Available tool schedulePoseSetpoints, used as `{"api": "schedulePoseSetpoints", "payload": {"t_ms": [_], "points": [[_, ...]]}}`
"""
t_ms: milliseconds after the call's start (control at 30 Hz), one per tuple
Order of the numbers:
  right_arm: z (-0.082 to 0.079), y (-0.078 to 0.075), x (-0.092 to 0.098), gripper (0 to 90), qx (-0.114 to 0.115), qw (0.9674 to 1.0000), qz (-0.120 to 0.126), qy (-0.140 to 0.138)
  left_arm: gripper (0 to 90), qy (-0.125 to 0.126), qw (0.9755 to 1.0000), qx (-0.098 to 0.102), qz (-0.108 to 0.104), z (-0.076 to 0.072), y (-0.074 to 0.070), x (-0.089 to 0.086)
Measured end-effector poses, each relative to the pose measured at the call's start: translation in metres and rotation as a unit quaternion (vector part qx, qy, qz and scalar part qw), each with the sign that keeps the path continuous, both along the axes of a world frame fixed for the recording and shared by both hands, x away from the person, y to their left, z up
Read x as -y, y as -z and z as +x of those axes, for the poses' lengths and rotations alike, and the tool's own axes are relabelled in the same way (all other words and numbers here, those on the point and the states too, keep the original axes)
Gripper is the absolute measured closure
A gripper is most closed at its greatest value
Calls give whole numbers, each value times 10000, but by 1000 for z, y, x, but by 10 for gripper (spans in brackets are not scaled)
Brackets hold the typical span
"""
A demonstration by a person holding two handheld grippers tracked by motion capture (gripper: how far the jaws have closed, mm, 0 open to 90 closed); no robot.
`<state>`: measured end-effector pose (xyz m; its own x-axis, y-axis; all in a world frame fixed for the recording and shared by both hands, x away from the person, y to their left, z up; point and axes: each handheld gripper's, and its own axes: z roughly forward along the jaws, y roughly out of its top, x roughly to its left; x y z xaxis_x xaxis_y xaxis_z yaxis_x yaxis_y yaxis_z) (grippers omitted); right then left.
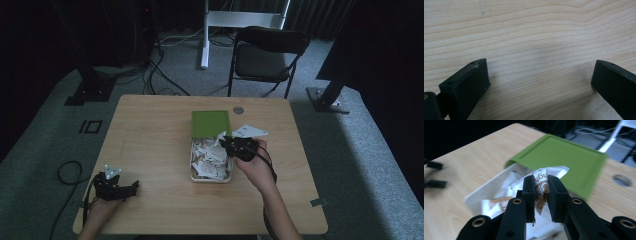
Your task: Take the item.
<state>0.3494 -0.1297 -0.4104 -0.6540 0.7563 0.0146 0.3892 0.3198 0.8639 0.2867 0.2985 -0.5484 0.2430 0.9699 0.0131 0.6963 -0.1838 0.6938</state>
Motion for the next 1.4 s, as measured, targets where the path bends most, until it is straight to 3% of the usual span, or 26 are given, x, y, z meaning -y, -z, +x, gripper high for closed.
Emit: {"api": "schedulePoseSetpoints", "payload": {"t_ms": [333,667,900,933,1133,1400], "points": [[16,2,46,778,242,9970,-9,734,23,9,10000,-7,10,0,0,0],[44,29,81,778,165,9892,-2,1457,23,0,10000,-7,-2,0,0,0],[68,60,92,777,-63,9827,12,1849,23,1,10000,-7,0,0,0,0],[71,65,93,778,-57,9834,64,1814,23,0,10000,-6,-2,0,0,0],[90,91,95,778,-104,9779,-3,2087,24,0,10000,-6,-2,0,0,0],[113,111,95,777,-287,9726,14,2308,23,0,10000,-6,-1,0,0,0]]}}
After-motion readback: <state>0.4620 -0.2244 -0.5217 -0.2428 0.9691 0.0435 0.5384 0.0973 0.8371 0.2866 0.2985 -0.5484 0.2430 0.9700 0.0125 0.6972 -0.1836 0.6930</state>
